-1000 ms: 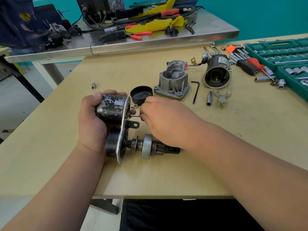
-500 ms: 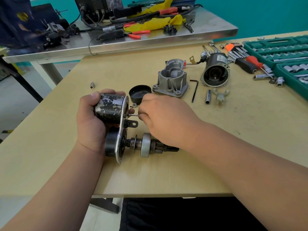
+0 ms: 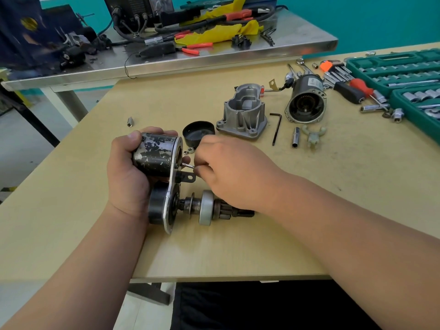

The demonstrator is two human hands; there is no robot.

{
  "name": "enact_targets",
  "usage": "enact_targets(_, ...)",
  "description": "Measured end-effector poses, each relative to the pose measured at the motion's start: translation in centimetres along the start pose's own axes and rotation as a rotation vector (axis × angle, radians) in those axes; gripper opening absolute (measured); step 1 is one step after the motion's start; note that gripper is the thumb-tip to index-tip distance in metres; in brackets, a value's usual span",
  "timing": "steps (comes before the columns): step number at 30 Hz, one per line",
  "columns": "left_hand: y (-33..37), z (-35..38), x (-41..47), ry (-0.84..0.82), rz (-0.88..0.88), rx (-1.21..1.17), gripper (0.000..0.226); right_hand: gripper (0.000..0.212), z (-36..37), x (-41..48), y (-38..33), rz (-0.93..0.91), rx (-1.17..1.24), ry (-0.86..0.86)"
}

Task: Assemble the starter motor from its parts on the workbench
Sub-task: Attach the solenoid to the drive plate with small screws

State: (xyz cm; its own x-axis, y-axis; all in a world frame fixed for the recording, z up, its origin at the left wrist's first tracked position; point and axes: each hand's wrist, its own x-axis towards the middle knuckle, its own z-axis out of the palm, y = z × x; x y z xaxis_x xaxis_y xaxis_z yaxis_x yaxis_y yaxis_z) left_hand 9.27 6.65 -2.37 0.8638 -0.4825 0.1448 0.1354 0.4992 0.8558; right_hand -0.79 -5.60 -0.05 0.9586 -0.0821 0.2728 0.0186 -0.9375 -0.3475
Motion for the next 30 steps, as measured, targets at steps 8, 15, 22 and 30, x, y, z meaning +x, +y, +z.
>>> enact_targets(8,0.1,-0.3,0.2,-0.027,-0.028,0.036,0.029,0.023,0.3,0.4,0.4,-0.013,-0.066,-0.072)
enact_targets(15,0.0,-0.1,0.2,-0.035,-0.023,0.020,0.034,0.011,0.1,0.0,0.5,0.043,0.079,-0.006)
enact_targets(22,-0.1,-0.2,0.2,-0.031,-0.032,0.012,0.038,0.022,0.5,0.2,0.7,-0.024,0.026,0.026)
enact_targets(30,0.3,-0.1,0.0,-0.098,-0.078,0.043,0.027,0.020,-0.3,0.5,1.5,0.195,0.432,-0.168)
